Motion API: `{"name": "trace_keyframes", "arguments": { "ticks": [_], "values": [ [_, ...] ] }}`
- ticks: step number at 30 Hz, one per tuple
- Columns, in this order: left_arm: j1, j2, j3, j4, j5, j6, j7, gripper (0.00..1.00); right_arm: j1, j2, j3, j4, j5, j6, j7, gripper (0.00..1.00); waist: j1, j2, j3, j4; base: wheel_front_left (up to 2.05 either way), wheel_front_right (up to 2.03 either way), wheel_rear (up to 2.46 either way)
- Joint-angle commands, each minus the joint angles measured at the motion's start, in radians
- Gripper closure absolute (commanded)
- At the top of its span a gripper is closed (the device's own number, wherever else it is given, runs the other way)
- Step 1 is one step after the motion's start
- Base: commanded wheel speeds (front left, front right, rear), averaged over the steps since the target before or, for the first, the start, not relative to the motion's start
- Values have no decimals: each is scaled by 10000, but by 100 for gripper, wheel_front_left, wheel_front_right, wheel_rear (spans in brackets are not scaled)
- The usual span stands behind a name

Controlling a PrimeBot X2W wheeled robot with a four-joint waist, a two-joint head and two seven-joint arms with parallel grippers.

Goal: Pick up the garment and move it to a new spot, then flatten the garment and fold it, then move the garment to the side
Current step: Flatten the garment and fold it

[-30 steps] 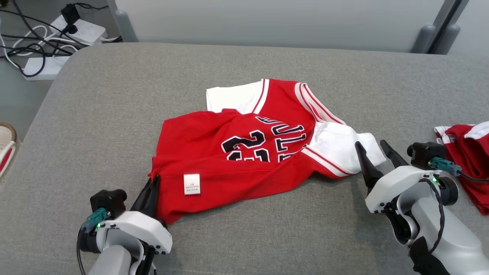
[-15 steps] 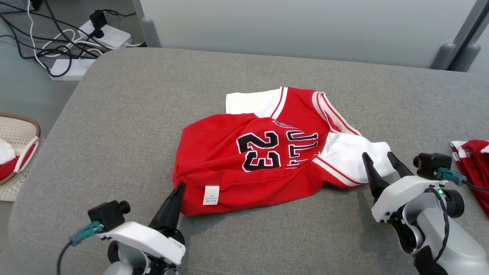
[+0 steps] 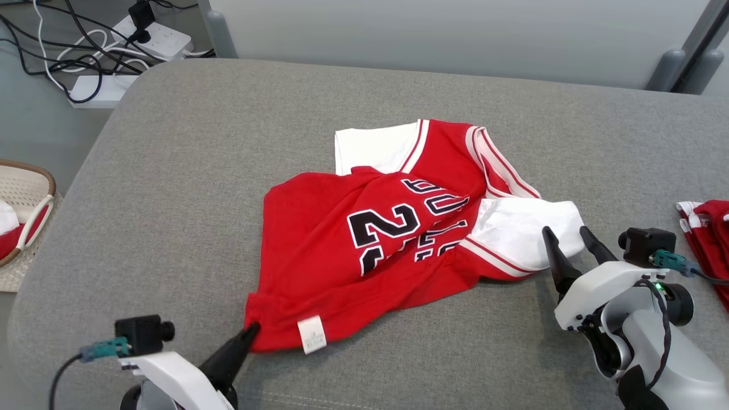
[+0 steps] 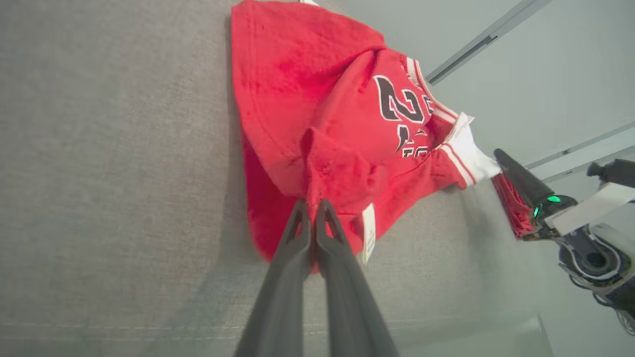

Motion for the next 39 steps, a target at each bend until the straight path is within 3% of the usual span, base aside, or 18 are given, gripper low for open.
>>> {"name": "trace_keyframes", "arguments": {
  "ticks": [1, 6, 13, 34, 35, 36, 37, 39],
  "values": [
    [-199, 130, 150, 191, 244, -40, -55, 0, -78, 30, 185, -228, -77, 42, -134, 0, 0, 0, 35, -33, 0, 0, 0],
    [-489, -186, -416, 1417, 629, -63, -490, 0, -193, -9, 233, -262, -41, 42, -134, 0, 0, 0, 52, -81, 0, 0, 0],
    [-651, -36, -835, 1935, 911, -72, -1137, 0, -218, -74, 187, -334, -62, 42, -134, 0, 0, 0, 98, 26, 0, 0, 0],
    [-1367, -68, -2784, 2490, -84, -74, -2762, 2, -392, -80, 410, -392, 57, 42, -134, 0, 0, 0, 170, -92, 0, 0, 0],
    [-1408, -40, -2876, 2505, -166, -74, -2801, 22, -394, -93, 388, -399, 59, 42, -134, 0, 0, 0, 170, -110, 0, 0, 0],
    [-1447, -20, -2969, 2496, -249, -74, -2842, 55, -396, -109, 371, -408, 58, 42, -134, 0, 0, 0, 173, -124, 0, 0, 0],
    [-1487, 2, -3061, 2446, -351, -74, -2891, 100, -400, -130, 342, -423, 52, 42, -134, 0, 0, 0, 175, -135, 0, 0, 0],
    [-1570, 109, -3172, 2354, -613, -74, -2963, 100, -394, -175, 277, -462, 52, 42, -134, 0, 0, 0, 168, -150, 0, 0, 0]
  ]
}}
